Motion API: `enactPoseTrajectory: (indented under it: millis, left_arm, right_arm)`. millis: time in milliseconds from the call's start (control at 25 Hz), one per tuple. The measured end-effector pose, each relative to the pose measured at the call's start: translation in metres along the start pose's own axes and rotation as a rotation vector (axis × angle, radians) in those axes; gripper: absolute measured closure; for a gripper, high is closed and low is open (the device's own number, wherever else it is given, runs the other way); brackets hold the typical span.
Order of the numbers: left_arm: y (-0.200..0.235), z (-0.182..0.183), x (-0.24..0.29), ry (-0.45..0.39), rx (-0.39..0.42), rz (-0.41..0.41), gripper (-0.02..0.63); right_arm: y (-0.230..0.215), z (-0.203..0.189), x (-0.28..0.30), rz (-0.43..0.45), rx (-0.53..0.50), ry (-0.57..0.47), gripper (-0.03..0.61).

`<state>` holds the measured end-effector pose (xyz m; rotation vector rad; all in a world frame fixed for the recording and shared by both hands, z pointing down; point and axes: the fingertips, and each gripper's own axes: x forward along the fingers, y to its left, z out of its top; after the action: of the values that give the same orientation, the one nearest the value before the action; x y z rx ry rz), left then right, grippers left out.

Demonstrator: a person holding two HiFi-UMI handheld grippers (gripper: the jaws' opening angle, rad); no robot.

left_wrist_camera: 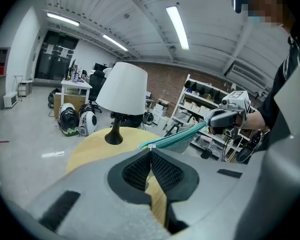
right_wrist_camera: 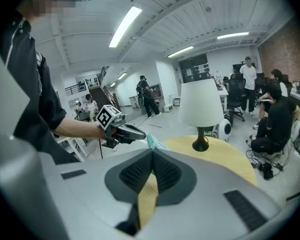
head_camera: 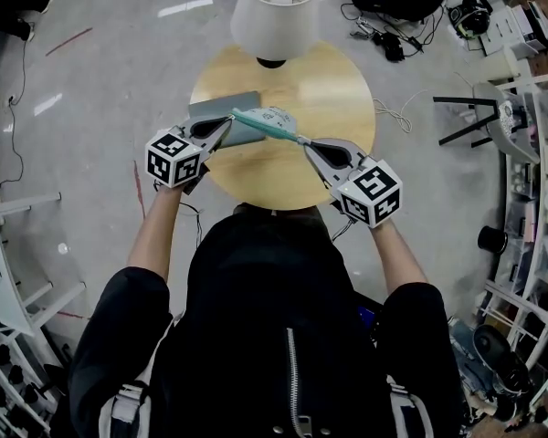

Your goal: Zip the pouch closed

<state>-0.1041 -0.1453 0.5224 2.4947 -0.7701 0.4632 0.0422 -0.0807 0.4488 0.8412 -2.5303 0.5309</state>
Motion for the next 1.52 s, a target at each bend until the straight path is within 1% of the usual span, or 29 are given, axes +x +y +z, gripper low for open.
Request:
enactPoseTrajectory:
  millis: [120,280,400,960,1080,1200,1320,1440,1520]
  left_arm:
    - [0.0,-0.005,0.002,0.012,0.014,0.012,0.605]
    - [-0.004,-0.012,0.007,0.048,0.075,0.027,0.604]
    - [-0.009,-0.012,0.008,0.054,0.104,0.027,0.604]
    - [-0.014,-0.01,0.012,0.042,0.105,0.023,0.6]
    - [-0.012,-0.011,0.013,0.048,0.109,0.033,0.588]
    - [-0.006,-0.015,0.012,0.06,0.095,0.05,0.572]
    - [-0.003,-0.016,0.01,0.057,0.082,0.057,0.574]
    - [-0.006,-0.013,0.012,0.047,0.087,0.053,0.577]
    - [-0.008,-0.01,0.013,0.035,0.095,0.048,0.603]
  right_arm:
    - [-0.001,0.001,0.001,-0.003,0.012,-0.006,0.571]
    - [-0.005,0.004,0.001,-0.008,0.035,-0.021,0.571]
    - [-0.009,0.007,-0.003,-0.014,0.047,-0.031,0.571]
    - [-0.012,0.01,-0.005,-0.033,0.047,-0.045,0.571]
    - [-0.012,0.01,-0.005,-0.032,0.047,-0.045,0.571]
    - [-0.012,0.011,-0.006,-0.031,0.045,-0.048,0.571]
    - [-0.014,0.011,-0.007,-0.038,0.043,-0.045,0.571]
    - [-0.021,0.008,-0.01,-0.053,0.059,-0.044,0.571]
    - [-0.025,0.008,-0.012,-0.063,0.074,-0.049,0.571]
